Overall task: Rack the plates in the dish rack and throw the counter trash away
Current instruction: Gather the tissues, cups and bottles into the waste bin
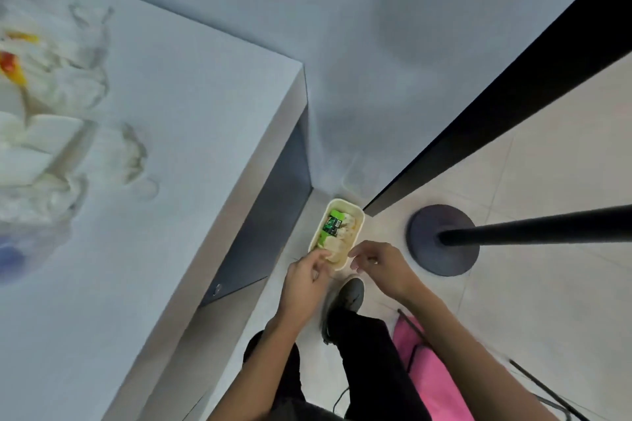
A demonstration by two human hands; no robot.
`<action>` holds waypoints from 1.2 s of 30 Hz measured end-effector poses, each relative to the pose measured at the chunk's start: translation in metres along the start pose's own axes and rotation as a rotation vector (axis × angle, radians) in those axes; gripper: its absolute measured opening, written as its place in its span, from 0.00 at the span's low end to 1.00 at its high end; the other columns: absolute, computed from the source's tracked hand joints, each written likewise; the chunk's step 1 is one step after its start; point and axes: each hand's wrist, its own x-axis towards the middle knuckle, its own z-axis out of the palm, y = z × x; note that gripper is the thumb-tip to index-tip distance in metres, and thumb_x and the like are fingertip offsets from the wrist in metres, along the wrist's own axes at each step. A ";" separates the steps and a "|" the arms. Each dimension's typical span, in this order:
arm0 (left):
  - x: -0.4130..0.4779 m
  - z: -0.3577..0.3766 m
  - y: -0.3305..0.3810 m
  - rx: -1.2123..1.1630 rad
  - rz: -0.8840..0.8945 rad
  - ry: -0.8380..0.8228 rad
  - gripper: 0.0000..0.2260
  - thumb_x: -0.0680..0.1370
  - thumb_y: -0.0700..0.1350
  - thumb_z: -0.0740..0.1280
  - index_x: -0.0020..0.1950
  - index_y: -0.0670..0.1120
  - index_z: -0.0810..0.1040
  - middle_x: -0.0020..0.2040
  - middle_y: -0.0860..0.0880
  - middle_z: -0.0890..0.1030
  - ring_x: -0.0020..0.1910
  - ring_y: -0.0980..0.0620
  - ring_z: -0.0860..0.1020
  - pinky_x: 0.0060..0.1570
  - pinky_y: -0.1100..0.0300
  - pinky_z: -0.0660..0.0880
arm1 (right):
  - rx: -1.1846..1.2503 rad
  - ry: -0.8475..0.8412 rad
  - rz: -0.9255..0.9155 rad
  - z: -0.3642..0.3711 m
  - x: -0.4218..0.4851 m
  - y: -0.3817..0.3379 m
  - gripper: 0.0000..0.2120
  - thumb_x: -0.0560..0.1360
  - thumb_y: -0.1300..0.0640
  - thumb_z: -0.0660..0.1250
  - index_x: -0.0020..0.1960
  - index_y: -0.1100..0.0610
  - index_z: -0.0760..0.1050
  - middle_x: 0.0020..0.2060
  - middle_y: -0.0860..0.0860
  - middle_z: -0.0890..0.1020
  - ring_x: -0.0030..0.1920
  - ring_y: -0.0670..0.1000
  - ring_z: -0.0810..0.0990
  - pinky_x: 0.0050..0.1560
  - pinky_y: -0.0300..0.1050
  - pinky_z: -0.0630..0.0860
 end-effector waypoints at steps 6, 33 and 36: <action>-0.051 -0.063 0.048 0.078 0.070 0.087 0.14 0.77 0.53 0.59 0.58 0.56 0.79 0.47 0.54 0.82 0.46 0.56 0.80 0.49 0.56 0.77 | -0.061 -0.003 -0.136 -0.011 -0.044 -0.076 0.11 0.71 0.64 0.67 0.44 0.48 0.81 0.37 0.47 0.85 0.41 0.49 0.82 0.50 0.49 0.78; -0.132 -0.348 0.032 0.304 0.342 0.716 0.11 0.73 0.36 0.70 0.53 0.46 0.82 0.53 0.52 0.83 0.55 0.55 0.74 0.58 0.71 0.66 | -0.421 0.042 -0.491 0.081 -0.021 -0.322 0.07 0.77 0.57 0.68 0.54 0.54 0.72 0.39 0.50 0.80 0.39 0.50 0.79 0.41 0.41 0.73; -0.133 -0.378 0.017 0.413 0.275 0.694 0.14 0.71 0.47 0.69 0.56 0.48 0.81 0.55 0.53 0.82 0.57 0.51 0.75 0.57 0.53 0.73 | -0.522 0.067 -0.421 0.089 -0.008 -0.328 0.16 0.75 0.51 0.69 0.57 0.57 0.70 0.43 0.52 0.79 0.42 0.52 0.77 0.42 0.43 0.70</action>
